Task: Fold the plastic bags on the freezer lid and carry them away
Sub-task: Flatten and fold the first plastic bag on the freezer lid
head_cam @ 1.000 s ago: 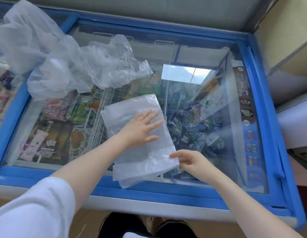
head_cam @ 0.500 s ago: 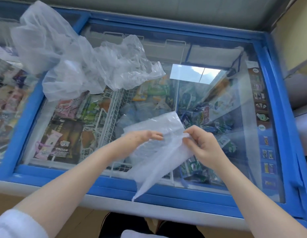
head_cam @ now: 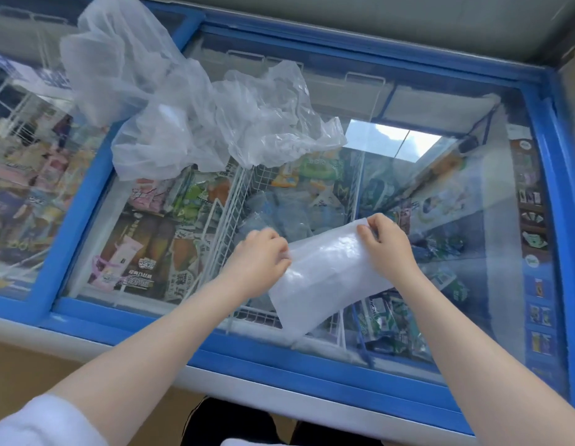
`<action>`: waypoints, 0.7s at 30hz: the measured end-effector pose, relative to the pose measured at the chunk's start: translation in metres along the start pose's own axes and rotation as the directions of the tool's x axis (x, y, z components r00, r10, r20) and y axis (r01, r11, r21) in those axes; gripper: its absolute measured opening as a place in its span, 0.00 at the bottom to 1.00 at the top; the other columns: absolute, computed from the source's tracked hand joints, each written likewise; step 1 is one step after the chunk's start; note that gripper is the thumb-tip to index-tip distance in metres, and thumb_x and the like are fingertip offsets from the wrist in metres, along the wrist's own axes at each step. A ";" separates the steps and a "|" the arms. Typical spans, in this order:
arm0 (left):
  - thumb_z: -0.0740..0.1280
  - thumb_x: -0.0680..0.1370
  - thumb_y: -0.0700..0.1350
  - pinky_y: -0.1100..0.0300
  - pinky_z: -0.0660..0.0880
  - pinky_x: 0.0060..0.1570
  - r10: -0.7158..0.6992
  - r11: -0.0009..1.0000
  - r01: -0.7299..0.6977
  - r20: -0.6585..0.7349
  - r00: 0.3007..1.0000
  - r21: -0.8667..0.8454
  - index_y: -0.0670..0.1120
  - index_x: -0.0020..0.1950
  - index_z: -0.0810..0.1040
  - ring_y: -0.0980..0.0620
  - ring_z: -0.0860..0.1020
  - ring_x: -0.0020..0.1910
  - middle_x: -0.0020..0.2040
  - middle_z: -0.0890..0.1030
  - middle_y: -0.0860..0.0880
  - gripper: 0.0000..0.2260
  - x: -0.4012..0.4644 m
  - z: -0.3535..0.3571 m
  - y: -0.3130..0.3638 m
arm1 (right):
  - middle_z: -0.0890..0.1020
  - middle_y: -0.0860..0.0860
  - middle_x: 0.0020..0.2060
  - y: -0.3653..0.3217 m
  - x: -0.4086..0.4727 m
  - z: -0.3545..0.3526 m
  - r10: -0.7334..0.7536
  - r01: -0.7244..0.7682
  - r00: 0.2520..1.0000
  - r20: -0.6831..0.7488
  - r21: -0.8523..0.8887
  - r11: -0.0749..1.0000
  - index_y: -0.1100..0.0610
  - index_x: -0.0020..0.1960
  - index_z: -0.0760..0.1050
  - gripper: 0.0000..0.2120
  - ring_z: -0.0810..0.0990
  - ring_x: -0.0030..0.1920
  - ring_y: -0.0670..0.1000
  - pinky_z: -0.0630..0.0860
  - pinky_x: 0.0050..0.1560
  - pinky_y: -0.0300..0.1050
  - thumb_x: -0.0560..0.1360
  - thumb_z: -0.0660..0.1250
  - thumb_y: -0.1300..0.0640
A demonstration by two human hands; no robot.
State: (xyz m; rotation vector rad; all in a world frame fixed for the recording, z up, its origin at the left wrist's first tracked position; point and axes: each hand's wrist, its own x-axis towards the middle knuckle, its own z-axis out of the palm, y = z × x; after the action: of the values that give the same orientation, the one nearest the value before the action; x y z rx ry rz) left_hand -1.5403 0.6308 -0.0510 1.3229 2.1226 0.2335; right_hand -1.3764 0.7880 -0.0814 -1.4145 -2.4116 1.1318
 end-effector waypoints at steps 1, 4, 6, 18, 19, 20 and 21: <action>0.59 0.79 0.47 0.52 0.67 0.59 0.004 0.999 -0.002 -0.047 0.999 0.041 0.43 0.55 0.75 0.47 0.68 0.61 0.60 0.72 0.49 0.11 0.002 0.005 0.002 | 0.65 0.47 0.32 0.001 0.003 0.001 0.009 -0.009 1.000 -0.022 -0.008 1.000 0.52 0.35 0.60 0.15 0.64 0.37 0.50 0.59 0.32 0.41 0.79 0.58 0.57; 0.57 0.80 0.48 0.52 0.67 0.57 -0.058 0.998 0.059 -0.080 0.995 0.006 0.44 0.62 0.69 0.45 0.71 0.60 0.62 0.71 0.47 0.13 0.007 0.020 0.009 | 0.69 0.48 0.34 0.007 0.003 0.005 0.025 -0.026 0.996 -0.084 -0.008 1.000 0.58 0.39 0.67 0.09 0.68 0.40 0.50 0.58 0.36 0.43 0.78 0.59 0.58; 0.56 0.80 0.50 0.52 0.67 0.55 -0.070 0.995 0.076 -0.106 0.992 0.061 0.45 0.65 0.66 0.45 0.73 0.58 0.61 0.73 0.47 0.16 0.011 0.028 0.011 | 0.72 0.50 0.38 0.012 -0.001 0.007 0.023 -0.025 0.991 -0.132 -0.011 1.000 0.59 0.42 0.70 0.07 0.70 0.42 0.51 0.57 0.37 0.40 0.78 0.61 0.59; 0.57 0.80 0.54 0.55 0.67 0.52 -0.050 0.942 0.078 -0.092 0.994 0.326 0.45 0.58 0.69 0.45 0.71 0.56 0.56 0.71 0.47 0.14 0.012 0.048 0.018 | 0.75 0.54 0.41 -0.001 -0.007 0.021 0.160 -0.170 0.985 -0.058 -0.353 0.920 0.59 0.45 0.70 0.13 0.72 0.47 0.58 0.67 0.37 0.46 0.77 0.63 0.49; 0.57 0.80 0.54 0.55 0.67 0.52 -0.041 0.946 0.067 -0.087 0.995 0.317 0.45 0.58 0.69 0.45 0.70 0.57 0.56 0.71 0.47 0.15 0.014 0.048 0.018 | 0.71 0.52 0.34 -0.002 -0.005 0.019 0.148 -0.146 0.989 -0.018 -0.293 0.945 0.57 0.37 0.65 0.15 0.70 0.41 0.56 0.62 0.32 0.44 0.77 0.62 0.50; 0.57 0.80 0.54 0.55 0.67 0.53 -0.023 0.953 0.047 -0.083 0.996 0.298 0.45 0.60 0.69 0.45 0.69 0.58 0.57 0.71 0.46 0.16 0.015 0.046 0.017 | 0.66 0.50 0.30 -0.001 -0.003 0.016 0.111 -0.101 0.993 0.031 -0.225 0.969 0.57 0.32 0.60 0.19 0.67 0.37 0.54 0.57 0.30 0.43 0.77 0.62 0.51; 0.57 0.80 0.54 0.54 0.67 0.55 0.002 0.968 0.018 -0.079 0.997 0.250 0.45 0.63 0.67 0.45 0.68 0.60 0.59 0.70 0.46 0.17 0.018 0.043 0.017 | 0.63 0.50 0.29 -0.001 -0.002 0.012 0.056 -0.046 0.996 0.069 -0.132 0.990 0.57 0.31 0.57 0.21 0.65 0.34 0.52 0.56 0.29 0.41 0.78 0.61 0.53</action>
State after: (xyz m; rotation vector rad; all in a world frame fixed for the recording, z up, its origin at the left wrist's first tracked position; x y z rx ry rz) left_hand -1.5073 0.6473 -0.0849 1.4686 2.2819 0.0134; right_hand -1.3815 0.7799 -0.0894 -1.5069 -2.5565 1.0719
